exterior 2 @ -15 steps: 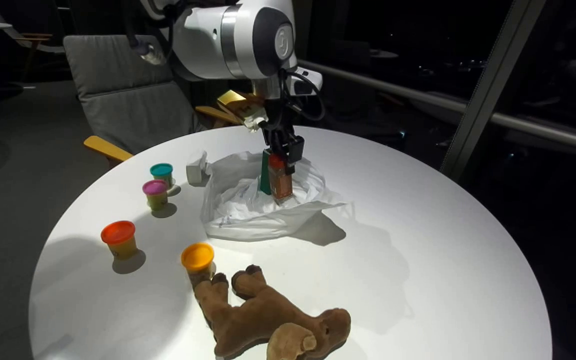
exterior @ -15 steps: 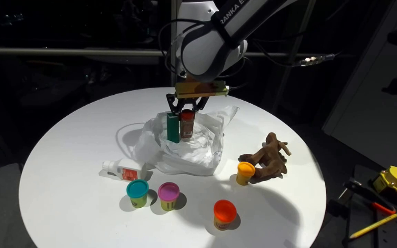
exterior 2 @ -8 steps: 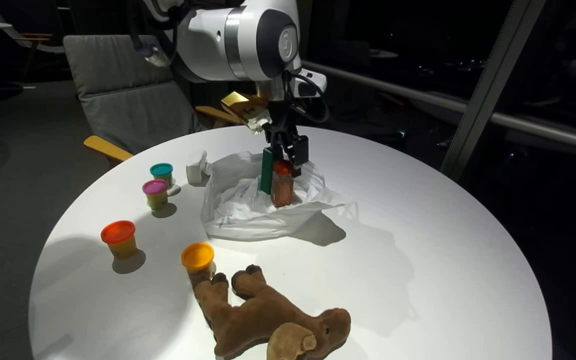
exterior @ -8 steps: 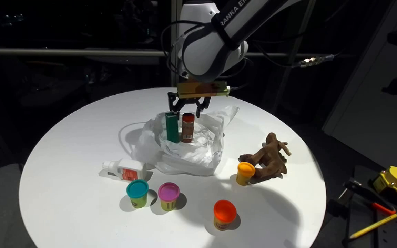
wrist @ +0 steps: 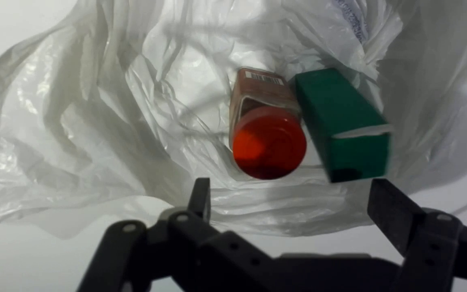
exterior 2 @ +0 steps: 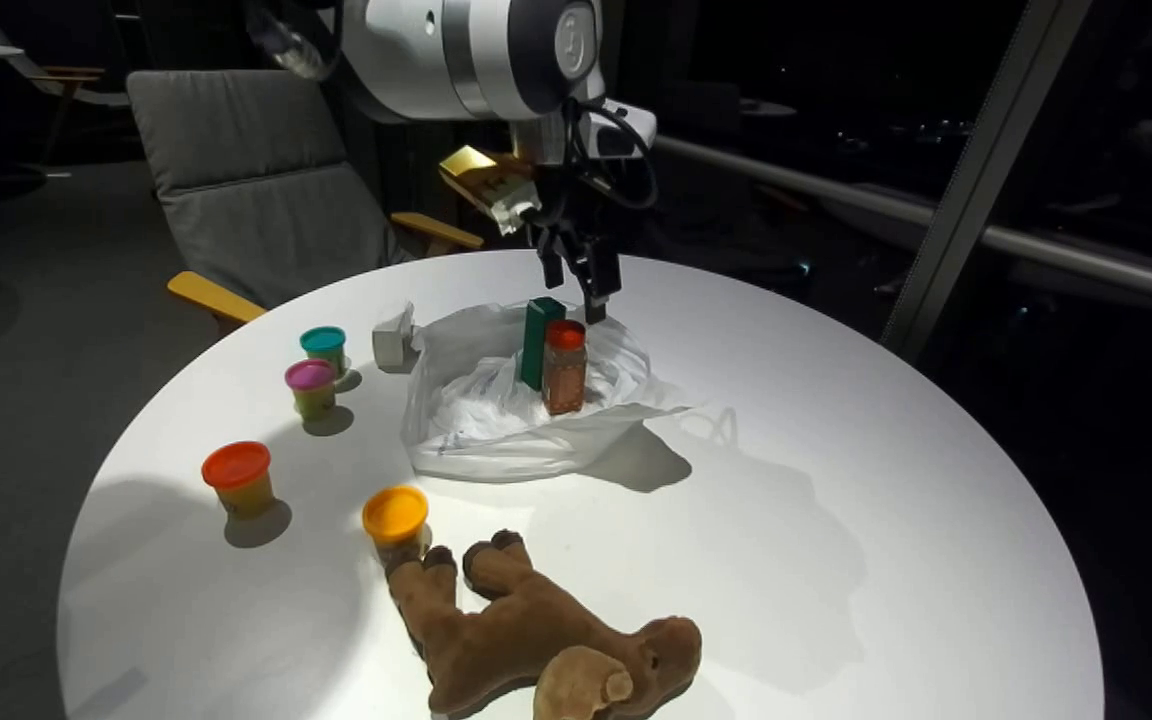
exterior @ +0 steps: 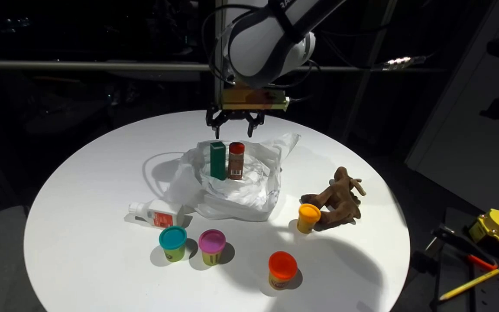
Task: Put the things on the table into the plastic bag
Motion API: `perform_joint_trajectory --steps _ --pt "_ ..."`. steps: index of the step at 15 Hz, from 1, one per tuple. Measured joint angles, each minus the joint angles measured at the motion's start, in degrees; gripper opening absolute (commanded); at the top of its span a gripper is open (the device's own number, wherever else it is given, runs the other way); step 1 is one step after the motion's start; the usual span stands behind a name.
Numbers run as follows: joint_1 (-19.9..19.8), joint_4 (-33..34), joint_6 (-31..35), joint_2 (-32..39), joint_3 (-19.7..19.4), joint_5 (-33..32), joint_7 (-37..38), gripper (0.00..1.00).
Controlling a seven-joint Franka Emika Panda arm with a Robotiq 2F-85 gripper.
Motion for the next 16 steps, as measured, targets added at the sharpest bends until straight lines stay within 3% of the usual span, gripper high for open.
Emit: perform_joint_trajectory --steps 3,8,16 --pt "0.17 -5.44 -0.95 -7.23 0.28 1.79 0.05 1.0" --pt "-0.92 -20.5 -0.69 -21.36 0.25 6.93 0.54 1.0" --pt "-8.38 -48.07 3.03 -34.03 0.28 22.89 -3.76 1.0"
